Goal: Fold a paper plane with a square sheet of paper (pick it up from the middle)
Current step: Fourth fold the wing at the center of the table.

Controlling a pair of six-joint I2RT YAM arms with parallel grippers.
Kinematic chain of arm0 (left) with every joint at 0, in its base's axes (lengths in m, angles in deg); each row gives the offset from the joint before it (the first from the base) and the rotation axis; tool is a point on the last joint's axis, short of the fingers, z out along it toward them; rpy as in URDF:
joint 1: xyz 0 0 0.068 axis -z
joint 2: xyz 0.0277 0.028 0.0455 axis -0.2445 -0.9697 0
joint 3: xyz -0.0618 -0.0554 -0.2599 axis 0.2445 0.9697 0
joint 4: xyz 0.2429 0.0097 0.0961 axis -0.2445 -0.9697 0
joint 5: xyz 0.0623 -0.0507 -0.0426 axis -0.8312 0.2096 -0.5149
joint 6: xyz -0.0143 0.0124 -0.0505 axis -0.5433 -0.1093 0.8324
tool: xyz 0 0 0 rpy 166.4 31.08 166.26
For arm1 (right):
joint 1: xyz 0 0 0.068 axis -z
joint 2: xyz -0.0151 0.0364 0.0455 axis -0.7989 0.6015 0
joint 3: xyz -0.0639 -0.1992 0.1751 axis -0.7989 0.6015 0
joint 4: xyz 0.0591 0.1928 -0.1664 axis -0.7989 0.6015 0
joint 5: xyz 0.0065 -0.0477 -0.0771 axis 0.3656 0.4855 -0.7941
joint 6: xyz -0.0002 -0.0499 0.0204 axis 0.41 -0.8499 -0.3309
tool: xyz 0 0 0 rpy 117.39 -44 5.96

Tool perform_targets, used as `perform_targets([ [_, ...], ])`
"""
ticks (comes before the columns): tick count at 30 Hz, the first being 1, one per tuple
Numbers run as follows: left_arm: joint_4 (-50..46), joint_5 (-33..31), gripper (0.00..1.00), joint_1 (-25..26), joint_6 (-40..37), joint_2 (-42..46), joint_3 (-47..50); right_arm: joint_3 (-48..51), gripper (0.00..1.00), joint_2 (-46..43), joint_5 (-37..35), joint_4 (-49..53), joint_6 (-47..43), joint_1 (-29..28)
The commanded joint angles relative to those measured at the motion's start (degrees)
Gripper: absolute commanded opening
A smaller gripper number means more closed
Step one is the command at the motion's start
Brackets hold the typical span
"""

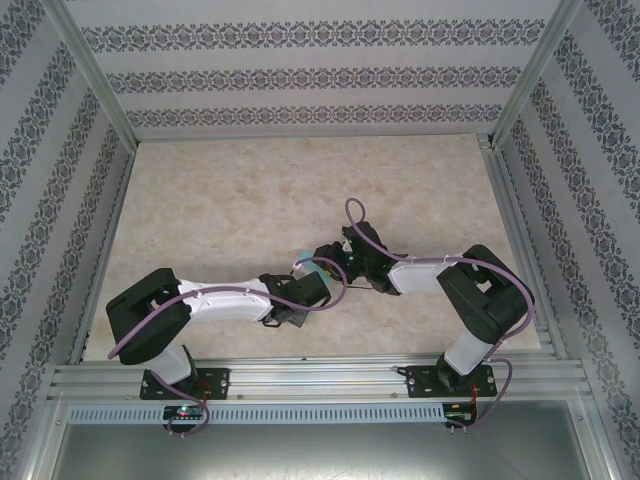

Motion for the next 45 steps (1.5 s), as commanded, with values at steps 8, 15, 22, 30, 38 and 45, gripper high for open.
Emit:
perform_targets([
  [8,1.1,-0.3,0.13,0.7,-1.7,2.0,-1.1,-0.5,0.33,-2.7,-0.4,3.1,-2.0,-0.2],
  [15,5.2,8.6,0.11,-1.9,-3.8,4.5,-0.1,0.4,0.48,-11.8,-4.4,15.6,-7.9,1.7],
  [22,10.6,22.5,0.11,-7.5,-4.8,5.0,1.8,4.5,0.55,-21.7,-8.5,21.5,-10.1,2.5],
  [30,16.5,35.3,0.11,-13.3,-4.6,2.9,3.8,6.7,0.35,-23.1,-7.7,20.4,-10.2,0.7],
  [38,22.6,46.9,0.11,-18.6,-3.9,0.3,5.6,3.4,0.16,-17.8,-8.1,18.9,-11.1,-4.2],
  [45,28.1,53.0,0.11,-22.4,-1.9,-1.1,8.2,0.9,0.1,-12.5,-8.9,16.2,-10.5,-6.4],
])
